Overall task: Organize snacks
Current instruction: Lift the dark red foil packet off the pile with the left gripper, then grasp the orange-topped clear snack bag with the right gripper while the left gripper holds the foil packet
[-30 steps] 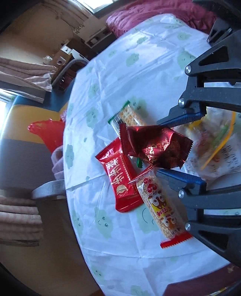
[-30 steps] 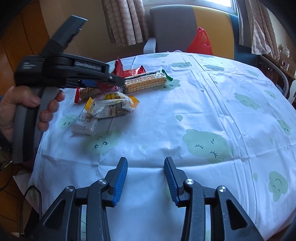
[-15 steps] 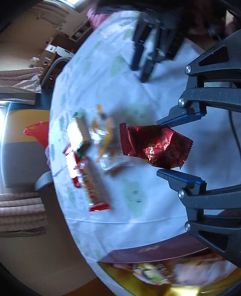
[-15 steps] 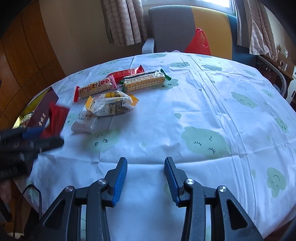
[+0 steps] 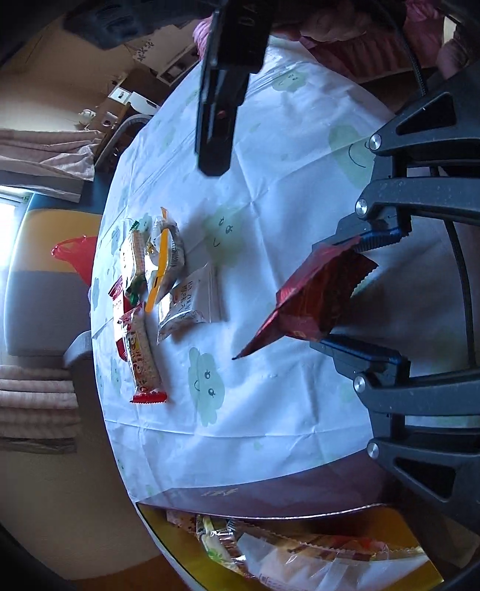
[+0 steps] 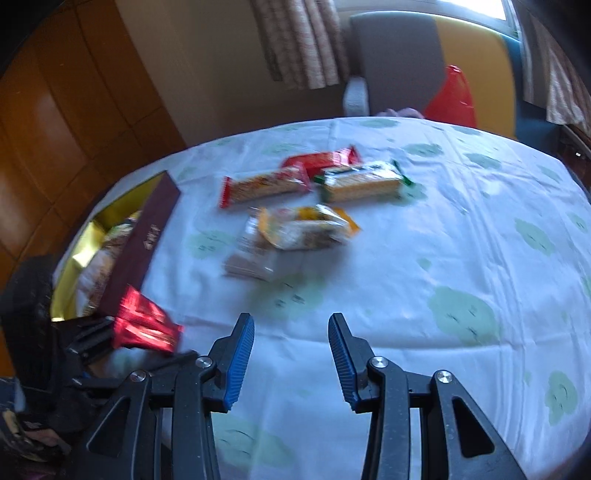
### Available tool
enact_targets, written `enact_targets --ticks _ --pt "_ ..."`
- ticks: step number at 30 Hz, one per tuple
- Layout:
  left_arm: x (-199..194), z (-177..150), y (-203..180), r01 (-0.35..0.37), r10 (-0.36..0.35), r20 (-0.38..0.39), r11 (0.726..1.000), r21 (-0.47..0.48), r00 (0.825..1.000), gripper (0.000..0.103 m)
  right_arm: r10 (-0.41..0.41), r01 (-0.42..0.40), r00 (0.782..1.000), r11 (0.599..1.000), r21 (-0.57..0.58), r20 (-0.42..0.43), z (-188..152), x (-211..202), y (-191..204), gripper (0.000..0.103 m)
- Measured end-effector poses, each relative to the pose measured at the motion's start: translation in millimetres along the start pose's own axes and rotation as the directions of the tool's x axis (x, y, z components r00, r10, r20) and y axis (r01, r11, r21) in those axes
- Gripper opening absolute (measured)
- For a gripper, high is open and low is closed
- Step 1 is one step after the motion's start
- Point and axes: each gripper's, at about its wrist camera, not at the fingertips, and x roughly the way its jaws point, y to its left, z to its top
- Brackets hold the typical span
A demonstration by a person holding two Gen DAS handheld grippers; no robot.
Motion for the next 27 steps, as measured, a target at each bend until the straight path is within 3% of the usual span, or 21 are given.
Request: enact_targets --ticks 2,7,14,19,27 --pt "-0.6 0.4 3.3 0.022 -0.022 0.009 1.0 -0.014 1.0 0.043 0.035 -0.035 0.999 0.999 -0.036 -0.001 12.2 2.6 13.5 0.043" --pt "-1.3 0.3 7.5 0.056 -0.056 0.019 0.998 -0.039 0.998 0.043 -0.009 0.016 0.998 0.993 -0.118 0.06 48.9 8.4 33.5 0.043" --pt "-1.8 -0.4 8.0 0.069 -0.068 0.027 0.997 -0.043 0.997 0.042 -0.032 0.035 0.999 0.981 -0.19 0.018 94.6 68.9 45.8 0.043" --pt "-0.2 0.1 9.1 0.068 -0.067 0.028 0.997 -0.036 0.997 0.042 0.017 -0.034 0.994 0.987 -0.16 -0.105 85.9 94.7 27.8 0.041" --pt "1.1 3.6 12.2 0.076 -0.075 0.017 0.996 -0.053 0.997 0.043 0.006 -0.012 0.991 0.999 -0.042 -0.136 23.5 46.9 -35.5 0.042"
